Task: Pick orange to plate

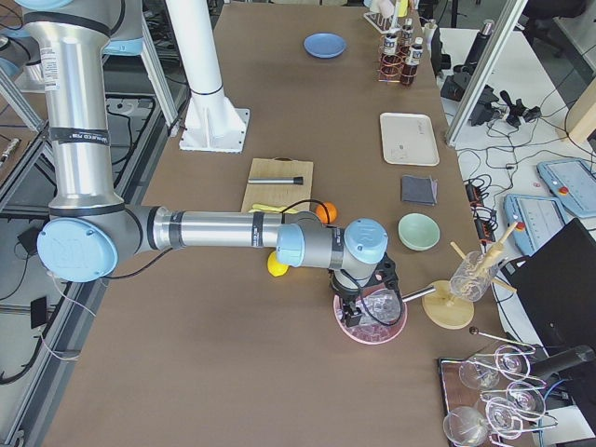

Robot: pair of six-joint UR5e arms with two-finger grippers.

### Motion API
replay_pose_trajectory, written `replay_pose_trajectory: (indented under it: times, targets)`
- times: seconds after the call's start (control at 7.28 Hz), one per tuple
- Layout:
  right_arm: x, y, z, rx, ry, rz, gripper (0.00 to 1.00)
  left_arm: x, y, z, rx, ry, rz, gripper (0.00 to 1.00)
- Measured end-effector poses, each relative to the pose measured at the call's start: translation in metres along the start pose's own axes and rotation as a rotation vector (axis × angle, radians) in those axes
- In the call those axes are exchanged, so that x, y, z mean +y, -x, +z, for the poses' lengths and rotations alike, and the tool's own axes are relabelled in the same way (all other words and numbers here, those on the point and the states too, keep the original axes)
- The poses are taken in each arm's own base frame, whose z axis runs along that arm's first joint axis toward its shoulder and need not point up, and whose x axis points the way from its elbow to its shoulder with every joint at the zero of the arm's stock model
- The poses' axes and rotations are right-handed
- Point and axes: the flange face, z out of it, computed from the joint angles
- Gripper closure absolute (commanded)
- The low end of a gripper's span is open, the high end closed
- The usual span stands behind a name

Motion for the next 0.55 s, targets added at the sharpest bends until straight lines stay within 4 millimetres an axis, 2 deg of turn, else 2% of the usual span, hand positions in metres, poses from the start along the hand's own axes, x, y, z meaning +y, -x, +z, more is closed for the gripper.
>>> replay_pose_trajectory:
  times: [0.55]
  targets:
    - [-0.0011, -0.0001, -0.0004, 0.001, -0.001, 0.006, 0.00, -0.0009, 0.0000, 0.0004, 0.000, 0.000, 0.001, 0.02]
